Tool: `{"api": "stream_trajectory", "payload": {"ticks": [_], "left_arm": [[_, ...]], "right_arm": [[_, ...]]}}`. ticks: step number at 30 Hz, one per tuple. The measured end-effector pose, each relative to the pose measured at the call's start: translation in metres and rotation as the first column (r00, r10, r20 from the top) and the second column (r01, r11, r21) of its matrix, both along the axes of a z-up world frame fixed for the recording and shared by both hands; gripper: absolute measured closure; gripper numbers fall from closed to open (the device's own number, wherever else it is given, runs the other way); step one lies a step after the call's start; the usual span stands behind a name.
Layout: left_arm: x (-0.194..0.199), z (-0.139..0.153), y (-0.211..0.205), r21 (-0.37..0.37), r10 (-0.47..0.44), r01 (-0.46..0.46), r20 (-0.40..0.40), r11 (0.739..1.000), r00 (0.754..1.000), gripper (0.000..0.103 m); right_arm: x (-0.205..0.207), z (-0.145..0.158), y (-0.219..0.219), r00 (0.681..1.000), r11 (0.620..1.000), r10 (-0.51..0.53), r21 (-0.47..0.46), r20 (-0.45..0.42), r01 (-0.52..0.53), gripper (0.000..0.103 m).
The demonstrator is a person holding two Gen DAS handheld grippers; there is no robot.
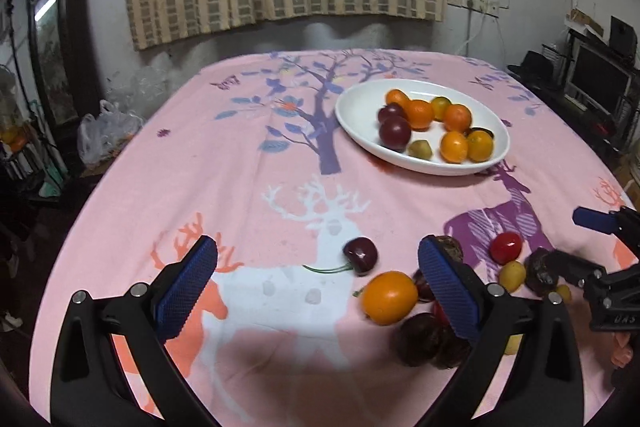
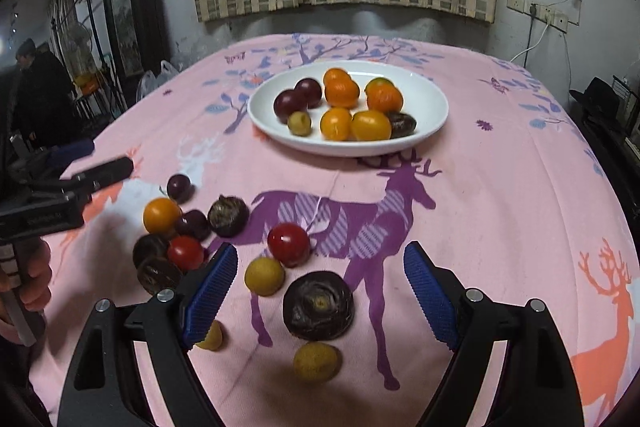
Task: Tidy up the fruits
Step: 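Grasp a dark purple mangosteen with the right tool while the left tool grasps another mangosteen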
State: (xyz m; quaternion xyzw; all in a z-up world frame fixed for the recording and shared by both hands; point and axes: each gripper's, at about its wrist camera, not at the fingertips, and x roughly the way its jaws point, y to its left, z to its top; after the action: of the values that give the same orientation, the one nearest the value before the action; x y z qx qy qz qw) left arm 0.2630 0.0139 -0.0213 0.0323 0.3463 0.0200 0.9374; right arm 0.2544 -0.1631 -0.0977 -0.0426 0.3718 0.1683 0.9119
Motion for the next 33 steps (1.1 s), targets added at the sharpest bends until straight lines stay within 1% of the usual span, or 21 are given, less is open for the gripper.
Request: {"api": "stream_trajectory", "payload": {"ticks": [1, 4, 5, 6, 7, 9, 13, 16, 20, 22, 23, 25, 26, 28, 29, 30, 31, 33], "left_arm": [[0.0, 0.001, 0.0, 0.004, -0.002, 0.002, 0.0, 1.0, 1.0, 0.004], [0.0, 0.001, 0.003, -0.022, -0.01, 0.01, -0.009, 1.0, 1.0, 0.004], [0.001, 0.001, 0.003, -0.024, -0.01, 0.01, -0.011, 1.0, 1.0, 0.004], [0.0, 0.0, 0.004, -0.023, -0.008, 0.008, -0.011, 1.0, 1.0, 0.004], [0.0, 0.0, 0.004, -0.02, -0.006, 0.006, -0.011, 1.0, 1.0, 0.004], [0.0, 0.0, 0.003, -0.021, -0.008, 0.008, -0.01, 1.0, 1.0, 0.004], [-0.002, 0.001, 0.003, -0.014, -0.008, 0.008, -0.003, 1.0, 1.0, 0.004], [-0.002, 0.001, 0.003, -0.015, -0.006, 0.006, -0.006, 1.0, 1.0, 0.004], [-0.003, -0.001, 0.002, -0.019, -0.021, 0.021, -0.019, 1.0, 1.0, 0.004], [-0.01, 0.001, -0.001, -0.039, -0.065, 0.065, -0.011, 0.997, 0.998, 0.004], [-0.018, 0.002, -0.003, -0.061, -0.106, 0.105, -0.008, 0.993, 0.994, 0.004], [-0.034, -0.001, -0.011, -0.097, -0.188, 0.186, -0.008, 0.978, 0.982, 0.004], [-0.043, -0.004, -0.018, -0.099, -0.23, 0.228, -0.011, 0.969, 0.973, 0.005], [-0.055, -0.009, -0.034, -0.059, -0.296, 0.295, -0.018, 0.954, 0.955, 0.016], [-0.06, -0.011, -0.043, -0.03, -0.325, 0.325, -0.022, 0.945, 0.945, 0.026], [-0.063, -0.014, -0.052, -0.002, -0.347, 0.347, -0.028, 0.938, 0.937, 0.03], [-0.062, -0.016, -0.058, 0.016, -0.354, 0.354, -0.035, 0.935, 0.935, 0.033], [-0.058, -0.025, -0.067, 0.022, -0.367, 0.37, -0.071, 0.929, 0.927, 0.045]], "right_arm": [[0.0, -0.002, 0.001, 1.0, 1.0, 0.003, -0.013, -0.008, -0.003, 0.017], [0.003, -0.012, 0.007, 0.999, 0.998, 0.005, -0.065, -0.048, -0.008, 0.017], [0.003, -0.014, 0.008, 0.998, 0.997, 0.008, -0.072, -0.056, -0.012, 0.019], [0.004, -0.016, 0.009, 0.998, 0.997, 0.011, -0.081, -0.063, -0.016, 0.023], [0.004, -0.017, 0.01, 0.998, 0.996, 0.013, -0.085, -0.067, -0.019, 0.025], [0.004, -0.021, 0.012, 0.997, 0.995, 0.015, -0.093, -0.081, -0.023, 0.036], [0.003, -0.023, 0.012, 0.995, 0.996, 0.024, -0.085, -0.093, -0.032, 0.046], [0.001, -0.021, 0.012, 0.996, 0.995, 0.016, -0.102, -0.084, -0.025, 0.061], [0.002, -0.018, 0.008, 0.997, 0.997, 0.011, -0.074, -0.083, -0.017, 0.062], [0.0, -0.012, 0.003, 0.998, 0.999, 0.005, -0.049, -0.064, -0.008, 0.062], [-0.002, -0.007, 0.0, 0.999, 0.999, -0.005, -0.032, -0.043, 0.003, 0.062], [-0.003, 0.0, -0.005, 1.0, 1.0, -0.02, -0.012, -0.024, 0.02, 0.062], [-0.003, 0.002, -0.007, 1.0, 1.0, -0.024, -0.004, -0.02, 0.024, 0.062], [-0.005, 0.006, -0.009, 1.0, 1.0, -0.027, 0.009, -0.01, 0.028, 0.062], [-0.005, 0.006, -0.009, 1.0, 1.0, -0.025, 0.011, -0.007, 0.026, 0.062], [-0.006, 0.007, -0.009, 1.0, 1.0, -0.022, 0.013, -0.005, 0.022, 0.062], [-0.006, 0.008, -0.009, 1.0, 1.0, -0.018, 0.019, -0.003, 0.018, 0.062], [-0.008, 0.01, -0.01, 1.0, 1.0, -0.017, 0.023, 0.003, 0.017, 0.062]]}}
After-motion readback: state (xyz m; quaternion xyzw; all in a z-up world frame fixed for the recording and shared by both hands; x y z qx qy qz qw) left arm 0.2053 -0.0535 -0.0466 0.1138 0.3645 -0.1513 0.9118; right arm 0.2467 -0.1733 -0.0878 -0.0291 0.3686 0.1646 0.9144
